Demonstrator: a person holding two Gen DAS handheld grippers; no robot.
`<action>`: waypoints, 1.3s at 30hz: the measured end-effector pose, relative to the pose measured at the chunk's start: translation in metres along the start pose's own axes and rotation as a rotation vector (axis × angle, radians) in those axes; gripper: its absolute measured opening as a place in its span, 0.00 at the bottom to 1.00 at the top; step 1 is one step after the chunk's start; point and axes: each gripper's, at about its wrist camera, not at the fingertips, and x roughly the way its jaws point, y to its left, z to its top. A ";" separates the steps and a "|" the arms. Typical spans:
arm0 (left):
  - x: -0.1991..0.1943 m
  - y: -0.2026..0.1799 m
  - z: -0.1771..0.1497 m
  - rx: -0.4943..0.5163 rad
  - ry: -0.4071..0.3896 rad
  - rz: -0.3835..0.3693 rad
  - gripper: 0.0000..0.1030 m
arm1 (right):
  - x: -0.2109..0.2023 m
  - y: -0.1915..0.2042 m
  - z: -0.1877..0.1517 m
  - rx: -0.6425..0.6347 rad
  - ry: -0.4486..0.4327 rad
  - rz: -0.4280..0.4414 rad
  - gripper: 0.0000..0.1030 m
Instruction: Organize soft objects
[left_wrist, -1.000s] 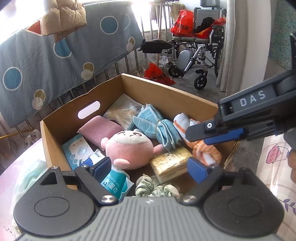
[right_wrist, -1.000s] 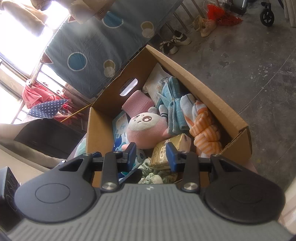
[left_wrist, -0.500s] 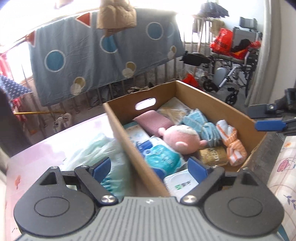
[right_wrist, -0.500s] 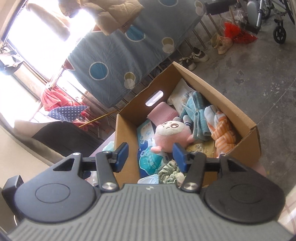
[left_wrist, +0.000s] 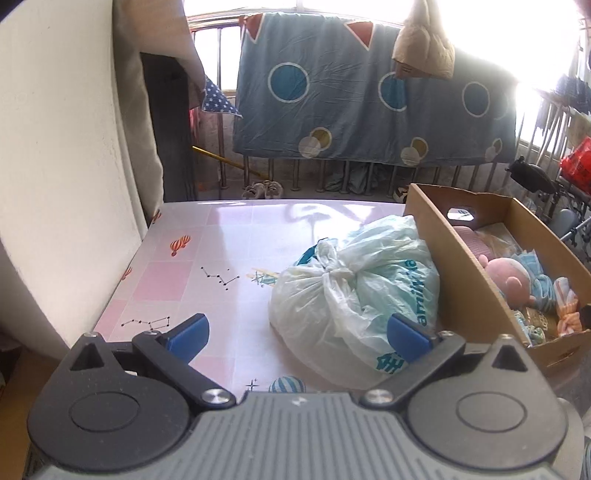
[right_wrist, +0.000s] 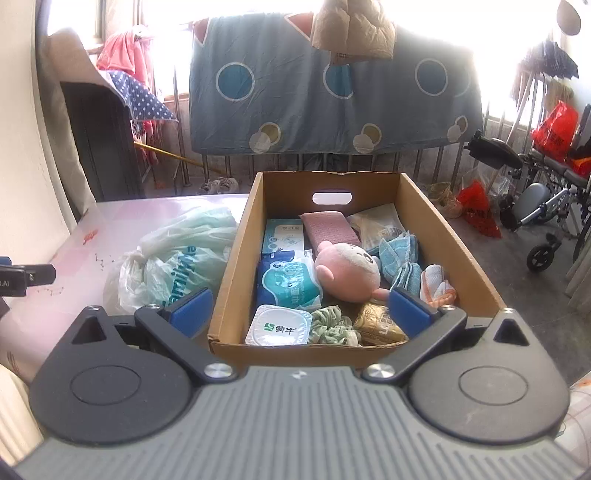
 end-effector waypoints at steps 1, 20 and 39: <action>0.002 0.000 -0.004 -0.003 0.007 0.017 1.00 | 0.002 0.005 -0.002 -0.003 0.010 0.014 0.99; 0.030 -0.054 -0.033 0.067 0.140 0.019 1.00 | 0.026 -0.002 -0.022 0.088 0.150 0.120 0.99; 0.034 -0.074 -0.020 0.072 0.195 0.055 1.00 | 0.050 -0.019 -0.020 0.125 0.223 0.123 0.99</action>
